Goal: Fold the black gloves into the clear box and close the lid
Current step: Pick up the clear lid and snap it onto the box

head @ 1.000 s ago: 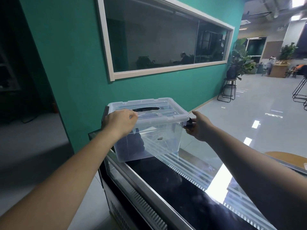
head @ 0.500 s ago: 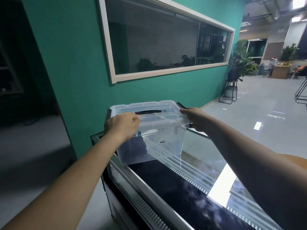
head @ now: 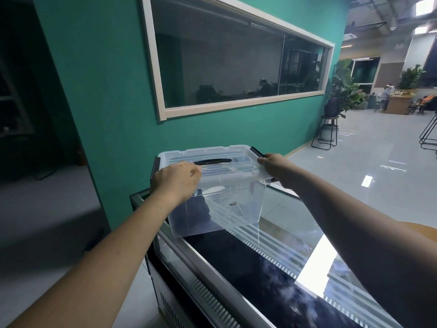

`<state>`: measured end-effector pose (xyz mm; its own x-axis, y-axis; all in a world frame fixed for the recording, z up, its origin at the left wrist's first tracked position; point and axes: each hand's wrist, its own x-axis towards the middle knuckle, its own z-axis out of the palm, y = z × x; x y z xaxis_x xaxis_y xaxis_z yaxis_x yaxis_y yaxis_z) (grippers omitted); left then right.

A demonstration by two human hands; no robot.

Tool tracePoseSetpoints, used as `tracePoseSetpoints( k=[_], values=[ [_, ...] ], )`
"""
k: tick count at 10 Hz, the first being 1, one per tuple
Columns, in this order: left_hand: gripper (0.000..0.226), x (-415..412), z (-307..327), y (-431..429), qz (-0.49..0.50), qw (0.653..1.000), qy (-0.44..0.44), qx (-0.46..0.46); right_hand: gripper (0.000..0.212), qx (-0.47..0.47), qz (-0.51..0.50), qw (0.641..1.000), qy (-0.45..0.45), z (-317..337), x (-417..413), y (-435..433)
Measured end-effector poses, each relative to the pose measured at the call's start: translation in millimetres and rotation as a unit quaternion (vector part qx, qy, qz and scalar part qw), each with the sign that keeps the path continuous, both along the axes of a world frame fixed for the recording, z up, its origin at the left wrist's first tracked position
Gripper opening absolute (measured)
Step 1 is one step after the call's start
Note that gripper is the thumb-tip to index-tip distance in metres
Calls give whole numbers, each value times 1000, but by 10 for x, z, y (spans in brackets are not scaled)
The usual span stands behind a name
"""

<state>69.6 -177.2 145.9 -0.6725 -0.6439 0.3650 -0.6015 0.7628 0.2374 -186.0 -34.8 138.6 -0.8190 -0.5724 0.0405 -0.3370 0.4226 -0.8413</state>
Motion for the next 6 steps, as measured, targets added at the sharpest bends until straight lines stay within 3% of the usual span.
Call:
tracePoseSetpoints(
  k=[2,3,4,5,6],
  values=[
    [46,7,42,5,-17,1000,-19,17,32,12,1,1000,26,-13,-1,8],
    [42,-3,112,-124,-67,994,-32,76,34,86,9,990,107,64,-70,-19],
    [32,-63,246,-337,-104,986,-37,125,41,174,24,958,227,216,-168,-126],
    [28,-240,438,-609,-102,985,-33,133,54,194,60,938,283,424,-310,-370],
    [29,-512,692,-905,-115,977,-25,178,58,195,105,937,271,709,-462,-648]
  ],
)
